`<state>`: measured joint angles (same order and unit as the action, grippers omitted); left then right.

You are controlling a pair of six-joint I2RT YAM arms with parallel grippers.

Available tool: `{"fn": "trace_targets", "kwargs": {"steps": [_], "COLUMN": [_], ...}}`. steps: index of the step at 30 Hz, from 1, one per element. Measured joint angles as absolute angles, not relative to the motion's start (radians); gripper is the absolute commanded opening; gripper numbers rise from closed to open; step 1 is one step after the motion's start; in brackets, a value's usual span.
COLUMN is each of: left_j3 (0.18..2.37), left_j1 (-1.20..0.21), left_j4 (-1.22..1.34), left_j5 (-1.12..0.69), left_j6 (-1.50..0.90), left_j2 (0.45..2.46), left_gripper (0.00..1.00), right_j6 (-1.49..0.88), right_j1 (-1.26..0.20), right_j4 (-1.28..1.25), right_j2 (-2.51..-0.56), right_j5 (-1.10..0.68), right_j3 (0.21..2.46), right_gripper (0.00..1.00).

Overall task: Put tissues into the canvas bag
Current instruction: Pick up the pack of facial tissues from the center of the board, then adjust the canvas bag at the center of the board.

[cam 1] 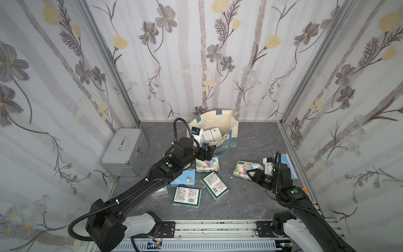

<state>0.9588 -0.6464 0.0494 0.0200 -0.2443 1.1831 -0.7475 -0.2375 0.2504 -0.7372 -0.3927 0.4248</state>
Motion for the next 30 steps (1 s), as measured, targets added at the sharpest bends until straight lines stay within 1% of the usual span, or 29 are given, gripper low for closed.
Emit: {"fn": "trace_targets", "kwargs": {"steps": [2, 3, 5, 6, 7, 9, 12, 15, 18, 24, 30], "left_j3": [0.967, 0.978, 1.021, 1.047, 1.072, 1.122, 1.184, 1.208, 1.206, 1.204, 1.245], "left_j1": [-0.587, -0.553, -0.469, -0.422, -0.376, -0.282, -0.194, -0.163, -0.160, -0.160, -0.205], "left_j4": [0.071, 0.070, 0.063, 0.061, 0.060, 0.060, 0.061, 0.079, 0.099, 0.175, 0.134], "left_j5": [0.060, 0.068, 0.049, 0.023, -0.014, -0.126, -0.284, -0.416, -0.497, -0.577, -0.578], "left_j6": [-0.274, -0.294, -0.342, -0.367, -0.390, -0.450, -0.536, -0.612, -0.668, -0.720, -0.706], "left_j2": [1.179, 1.187, 1.234, 1.270, 1.310, 1.409, 1.544, 1.626, 1.644, 1.643, 1.672], "left_gripper": [0.93, 0.86, 0.67, 0.61, 0.60, 0.60, 0.60, 0.61, 0.62, 0.63, 0.63], "right_j6": [-0.747, -0.747, -0.747, -0.747, -0.747, -0.747, -0.748, -0.751, -0.751, -0.751, -0.752], "right_j1": [-0.238, -0.238, -0.238, -0.238, -0.238, -0.240, -0.242, -0.245, -0.247, -0.247, -0.247], "right_j4": [0.250, 0.250, 0.250, 0.250, 0.249, 0.249, 0.244, 0.240, 0.237, 0.234, 0.232], "right_j2": [-0.750, -0.754, -0.758, -0.759, -0.759, -0.762, -0.768, -0.773, -0.771, -0.757, -0.754], "right_j5": [-0.396, -0.402, -0.409, -0.410, -0.412, -0.413, -0.414, -0.417, -0.421, -0.420, -0.420], "right_j3": [0.433, 0.437, 0.443, 0.445, 0.445, 0.445, 0.441, 0.430, 0.424, 0.410, 0.392], "right_gripper": [0.49, 0.49, 0.49, 0.49, 0.49, 0.49, 0.49, 0.49, 0.49, 0.49, 0.50]}}
